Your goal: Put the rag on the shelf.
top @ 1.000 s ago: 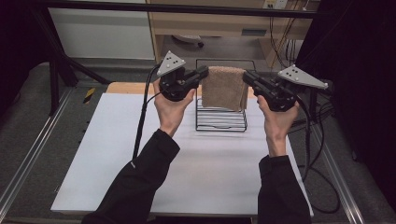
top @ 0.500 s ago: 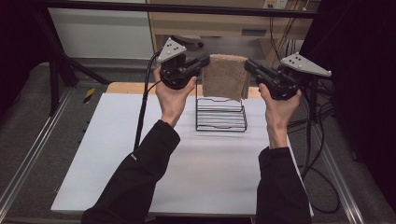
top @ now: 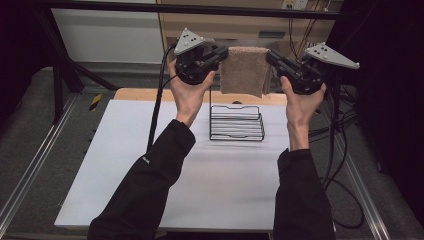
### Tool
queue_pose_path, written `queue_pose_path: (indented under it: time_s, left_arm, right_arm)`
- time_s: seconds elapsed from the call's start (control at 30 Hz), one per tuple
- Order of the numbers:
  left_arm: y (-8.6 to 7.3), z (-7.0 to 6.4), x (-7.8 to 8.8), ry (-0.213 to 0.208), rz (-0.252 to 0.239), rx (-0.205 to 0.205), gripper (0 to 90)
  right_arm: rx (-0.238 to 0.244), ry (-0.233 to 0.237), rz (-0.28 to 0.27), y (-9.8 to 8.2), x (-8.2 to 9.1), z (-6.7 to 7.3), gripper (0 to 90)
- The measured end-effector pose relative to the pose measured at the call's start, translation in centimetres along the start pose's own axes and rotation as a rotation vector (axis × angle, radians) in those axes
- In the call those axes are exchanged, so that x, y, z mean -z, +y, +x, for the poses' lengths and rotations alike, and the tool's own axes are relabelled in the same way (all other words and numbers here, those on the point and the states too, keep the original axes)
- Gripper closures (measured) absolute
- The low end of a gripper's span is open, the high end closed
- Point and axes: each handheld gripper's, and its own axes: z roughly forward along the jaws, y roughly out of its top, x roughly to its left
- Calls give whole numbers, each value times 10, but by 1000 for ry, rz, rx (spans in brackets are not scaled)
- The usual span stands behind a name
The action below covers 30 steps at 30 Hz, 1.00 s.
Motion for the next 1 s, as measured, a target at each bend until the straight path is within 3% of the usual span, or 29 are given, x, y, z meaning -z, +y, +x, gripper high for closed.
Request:
queue_pose_path:
  time_s: [0.47, 1.0]
  left_arm:
    - [9, 15, -9, 31, -6, 8, 863]
    - [-2, 32, -29, 50, 8, 15, 862]
  right_arm:
    - [-8, 4, -11, 4, -24, -9, 844]
    - [-11, -4, 10, -4, -48, -23, 843]
